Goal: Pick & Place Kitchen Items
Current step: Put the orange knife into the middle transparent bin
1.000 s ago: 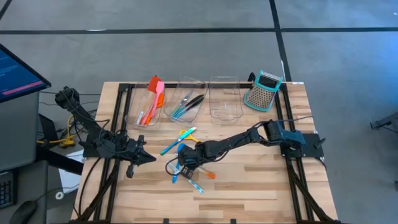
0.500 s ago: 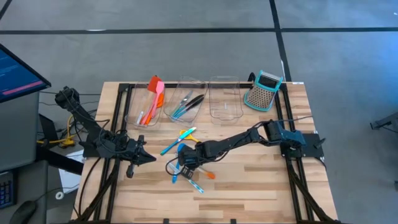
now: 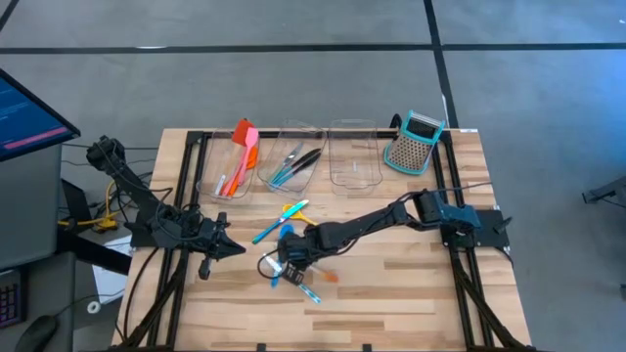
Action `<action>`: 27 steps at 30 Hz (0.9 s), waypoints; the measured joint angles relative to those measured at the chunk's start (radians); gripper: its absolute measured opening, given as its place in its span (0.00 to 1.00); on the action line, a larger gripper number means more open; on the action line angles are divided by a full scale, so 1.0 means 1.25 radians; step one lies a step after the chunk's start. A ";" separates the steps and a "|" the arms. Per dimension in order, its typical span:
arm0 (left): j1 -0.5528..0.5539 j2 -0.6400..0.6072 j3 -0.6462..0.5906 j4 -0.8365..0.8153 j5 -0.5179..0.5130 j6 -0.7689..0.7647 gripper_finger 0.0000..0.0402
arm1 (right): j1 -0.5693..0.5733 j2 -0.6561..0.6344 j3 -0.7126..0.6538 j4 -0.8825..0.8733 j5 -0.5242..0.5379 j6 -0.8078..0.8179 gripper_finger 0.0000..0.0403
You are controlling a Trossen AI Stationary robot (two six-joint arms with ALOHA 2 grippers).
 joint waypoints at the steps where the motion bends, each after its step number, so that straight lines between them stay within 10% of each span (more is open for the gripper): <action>1: 0.000 0.000 0.000 0.000 0.000 0.000 0.00 | 0.000 -0.001 0.006 -0.011 0.002 0.000 0.09; 27: 0.000 0.000 0.000 0.000 0.000 0.000 0.00 | 0.004 -0.014 0.015 -0.038 0.007 -0.033 0.00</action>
